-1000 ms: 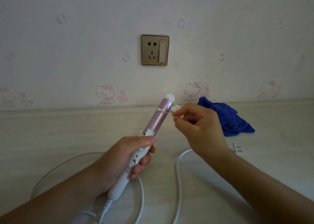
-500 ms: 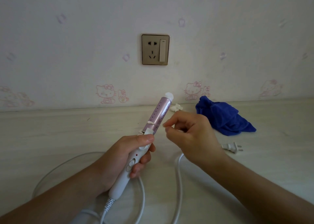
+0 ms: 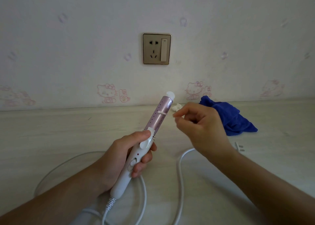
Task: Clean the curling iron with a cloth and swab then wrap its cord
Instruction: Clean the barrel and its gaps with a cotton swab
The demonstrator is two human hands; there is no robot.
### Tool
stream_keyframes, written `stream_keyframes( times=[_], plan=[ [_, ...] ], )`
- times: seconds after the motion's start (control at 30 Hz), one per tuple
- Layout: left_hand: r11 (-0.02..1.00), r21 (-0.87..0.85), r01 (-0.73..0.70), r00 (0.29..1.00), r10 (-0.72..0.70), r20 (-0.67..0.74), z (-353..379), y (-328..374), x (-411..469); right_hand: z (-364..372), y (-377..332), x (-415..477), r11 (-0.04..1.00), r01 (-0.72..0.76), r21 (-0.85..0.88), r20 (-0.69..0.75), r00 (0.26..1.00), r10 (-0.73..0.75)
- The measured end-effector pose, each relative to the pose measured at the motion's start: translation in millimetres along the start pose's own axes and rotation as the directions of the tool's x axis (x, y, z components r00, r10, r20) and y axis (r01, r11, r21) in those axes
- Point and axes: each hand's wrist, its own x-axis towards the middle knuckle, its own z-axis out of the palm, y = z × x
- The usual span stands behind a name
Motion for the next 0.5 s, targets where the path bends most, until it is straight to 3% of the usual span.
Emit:
stream_keyframes(
  times=[0.13, 0.33, 0.5],
  plan=[
    [1.000, -0.025, -0.009, 1.000, 0.010, 0.015, -1.8, 0.6, -0.2, 11.4, -2.6, -10.5, 0.997, 0.056, -0.050, 0.126, 0.991, -0.049],
    [1.000, -0.010, 0.008, 0.999, -0.008, 0.051, 0.0, 1.4, -1.5, -9.8, 2.4, 7.6, 1.000, -0.002, 0.028, -0.096, 0.995, 0.004],
    [1.000, -0.011, -0.009, 0.999, 0.010, 0.053, -0.7, 0.3, -2.7, -12.1, 0.6, 10.0, 1.000, 0.000, -0.023, -0.140, 0.990, -0.003]
  ],
)
